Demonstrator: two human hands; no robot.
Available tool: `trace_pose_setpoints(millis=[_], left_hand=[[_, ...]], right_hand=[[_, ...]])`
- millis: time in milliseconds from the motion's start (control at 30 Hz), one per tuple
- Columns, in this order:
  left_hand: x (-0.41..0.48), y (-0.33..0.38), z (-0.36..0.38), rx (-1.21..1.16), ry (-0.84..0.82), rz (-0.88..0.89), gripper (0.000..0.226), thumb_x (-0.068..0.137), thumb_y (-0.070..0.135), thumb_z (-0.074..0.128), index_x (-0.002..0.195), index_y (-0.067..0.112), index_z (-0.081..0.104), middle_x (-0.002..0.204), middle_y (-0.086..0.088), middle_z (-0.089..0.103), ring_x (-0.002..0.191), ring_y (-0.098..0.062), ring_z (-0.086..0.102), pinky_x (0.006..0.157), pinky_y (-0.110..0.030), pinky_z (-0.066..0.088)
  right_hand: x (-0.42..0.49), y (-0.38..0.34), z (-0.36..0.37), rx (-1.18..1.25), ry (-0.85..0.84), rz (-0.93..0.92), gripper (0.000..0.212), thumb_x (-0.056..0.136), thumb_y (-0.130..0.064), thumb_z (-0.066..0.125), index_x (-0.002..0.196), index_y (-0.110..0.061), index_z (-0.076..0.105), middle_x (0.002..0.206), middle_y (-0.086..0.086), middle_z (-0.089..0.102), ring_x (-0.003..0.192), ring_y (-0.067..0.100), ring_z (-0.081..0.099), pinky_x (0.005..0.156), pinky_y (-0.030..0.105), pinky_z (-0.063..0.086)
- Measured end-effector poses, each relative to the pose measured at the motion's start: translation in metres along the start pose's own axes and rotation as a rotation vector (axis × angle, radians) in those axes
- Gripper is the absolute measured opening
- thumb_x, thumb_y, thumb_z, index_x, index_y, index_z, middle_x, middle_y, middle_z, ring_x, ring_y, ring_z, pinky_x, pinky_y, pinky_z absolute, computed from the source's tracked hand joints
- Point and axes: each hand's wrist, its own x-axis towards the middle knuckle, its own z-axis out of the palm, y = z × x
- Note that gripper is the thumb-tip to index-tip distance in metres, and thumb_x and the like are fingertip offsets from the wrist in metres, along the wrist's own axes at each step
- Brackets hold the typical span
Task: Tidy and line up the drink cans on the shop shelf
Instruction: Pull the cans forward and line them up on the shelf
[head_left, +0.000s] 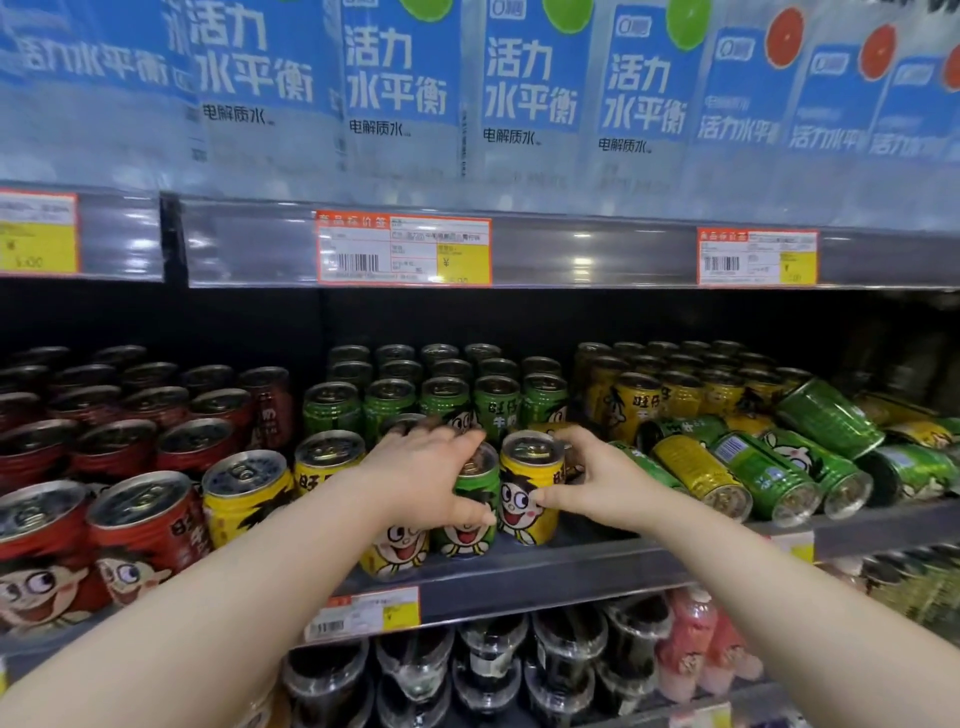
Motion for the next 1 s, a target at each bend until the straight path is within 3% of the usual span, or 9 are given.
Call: trace_pose_setpoints(millis=[133, 200, 267, 367, 533, 633, 767, 867, 1000], left_hand=[[-0.001, 0.001, -0.004, -0.041, -0.035, -0.030, 0.096, 0.072, 0.074, 0.048, 0.147, 0.030, 0.006, 0.155, -0.002, 0.019, 0.141, -0.025, 0.018, 0.113, -0.043, 0.019], [0.001, 0.006, -0.007, -0.078, -0.026, -0.065, 0.097, 0.070, 0.076, 0.047, 0.147, 0.028, 0.013, 0.154, -0.003, 0.023, 0.139, -0.025, 0.023, 0.112, -0.043, 0.022], [0.006, 0.016, -0.009, -0.094, 0.002, -0.093, 0.096, 0.070, 0.078, 0.046, 0.145, 0.024, 0.019, 0.151, -0.005, 0.027, 0.137, -0.026, 0.028, 0.111, -0.043, 0.023], [0.015, 0.035, -0.008, -0.095, 0.029, -0.087, 0.093, 0.072, 0.076, 0.045, 0.145, 0.026, 0.018, 0.150, -0.005, 0.030, 0.136, -0.025, 0.029, 0.112, -0.047, 0.017], [0.021, 0.043, 0.000, -0.016, 0.049, -0.114, 0.081, 0.078, 0.071, 0.042, 0.144, 0.032, 0.017, 0.146, -0.004, 0.036, 0.133, -0.025, 0.032, 0.110, -0.045, 0.018], [0.022, 0.043, 0.000, -0.025, 0.046, -0.131, 0.078, 0.079, 0.070, 0.043, 0.143, 0.033, 0.018, 0.145, -0.003, 0.038, 0.132, -0.026, 0.034, 0.109, -0.045, 0.020], [0.022, 0.045, -0.002, -0.014, 0.034, -0.143, 0.078, 0.079, 0.069, 0.042, 0.144, 0.033, 0.017, 0.147, -0.002, 0.036, 0.134, -0.025, 0.032, 0.109, -0.044, 0.021], [0.022, 0.047, -0.002, -0.008, 0.038, -0.152, 0.078, 0.080, 0.068, 0.043, 0.144, 0.034, 0.016, 0.146, -0.001, 0.037, 0.133, -0.024, 0.032, 0.109, -0.043, 0.022], [0.020, 0.048, -0.003, 0.002, 0.037, -0.164, 0.078, 0.080, 0.068, 0.044, 0.144, 0.034, 0.016, 0.146, 0.000, 0.037, 0.133, -0.024, 0.033, 0.109, -0.042, 0.022]], right_hand=[[0.008, 0.001, -0.028, 0.037, -0.196, 0.042, 0.039, 0.082, -0.010, 0.061, 0.119, -0.021, 0.050, 0.114, 0.003, 0.061, 0.092, 0.014, 0.061, 0.077, 0.030, 0.050], [0.020, -0.001, -0.038, -0.151, -0.093, -0.043, 0.033, 0.081, -0.004, 0.053, 0.109, -0.021, 0.059, 0.110, 0.002, 0.063, 0.095, 0.016, 0.060, 0.080, 0.028, 0.050], [0.036, -0.003, -0.042, -0.370, -0.002, -0.098, 0.032, 0.083, -0.011, 0.053, 0.112, -0.023, 0.061, 0.116, 0.001, 0.062, 0.103, 0.018, 0.057, 0.087, 0.027, 0.048], [0.058, 0.001, -0.035, -0.564, -0.104, -0.147, 0.049, 0.081, -0.031, 0.060, 0.128, -0.029, 0.047, 0.133, 0.002, 0.051, 0.116, 0.022, 0.052, 0.096, 0.032, 0.045], [0.085, 0.012, -0.016, -0.827, -0.131, -0.329, 0.059, 0.076, -0.049, 0.061, 0.129, -0.034, 0.041, 0.135, 0.001, 0.050, 0.119, 0.026, 0.052, 0.092, 0.035, 0.048], [0.089, 0.014, -0.019, -0.715, -0.171, -0.327, 0.057, 0.071, -0.054, 0.064, 0.123, -0.038, 0.048, 0.127, -0.003, 0.054, 0.111, 0.021, 0.056, 0.086, 0.031, 0.050], [0.094, 0.014, -0.045, -0.432, -0.093, -0.278, 0.025, 0.080, -0.027, 0.062, 0.105, -0.024, 0.064, 0.118, -0.001, 0.061, 0.109, 0.018, 0.057, 0.082, 0.022, 0.045], [0.091, 0.014, -0.044, -0.578, -0.304, -0.275, 0.062, 0.074, -0.037, 0.069, 0.131, -0.027, 0.047, 0.135, 0.001, 0.051, 0.118, 0.021, 0.051, 0.092, 0.027, 0.045], [0.088, 0.013, -0.017, -0.824, -0.173, -0.475, 0.071, 0.070, -0.053, 0.066, 0.133, -0.035, 0.037, 0.135, 0.003, 0.050, 0.121, 0.028, 0.050, 0.091, 0.033, 0.043]])
